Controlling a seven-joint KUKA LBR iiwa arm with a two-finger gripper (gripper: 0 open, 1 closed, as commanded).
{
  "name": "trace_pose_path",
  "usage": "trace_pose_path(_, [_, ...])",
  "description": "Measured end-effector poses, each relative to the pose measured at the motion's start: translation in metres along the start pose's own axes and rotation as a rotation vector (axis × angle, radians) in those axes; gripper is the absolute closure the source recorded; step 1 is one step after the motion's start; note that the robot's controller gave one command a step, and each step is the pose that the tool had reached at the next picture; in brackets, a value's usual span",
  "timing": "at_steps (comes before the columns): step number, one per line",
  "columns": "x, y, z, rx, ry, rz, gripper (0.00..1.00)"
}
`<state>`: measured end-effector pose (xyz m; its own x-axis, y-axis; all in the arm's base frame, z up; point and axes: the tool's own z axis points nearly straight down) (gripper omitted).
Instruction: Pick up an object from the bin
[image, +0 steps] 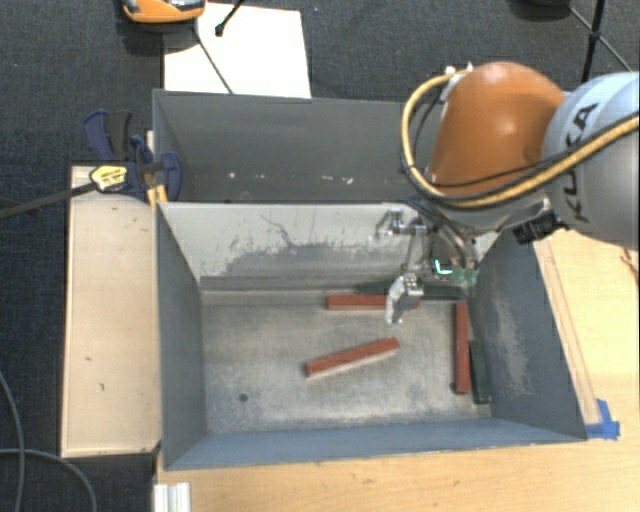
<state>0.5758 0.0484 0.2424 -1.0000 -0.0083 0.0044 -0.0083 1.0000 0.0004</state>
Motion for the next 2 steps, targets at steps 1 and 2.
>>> trace_pose_path(1, [-0.001, 0.0, -0.004, -0.001, -0.008, 0.001, 0.0])
trace_pose_path(2, [0.016, -0.004, 0.04, -0.001, -0.014, 0.005, 0.0])
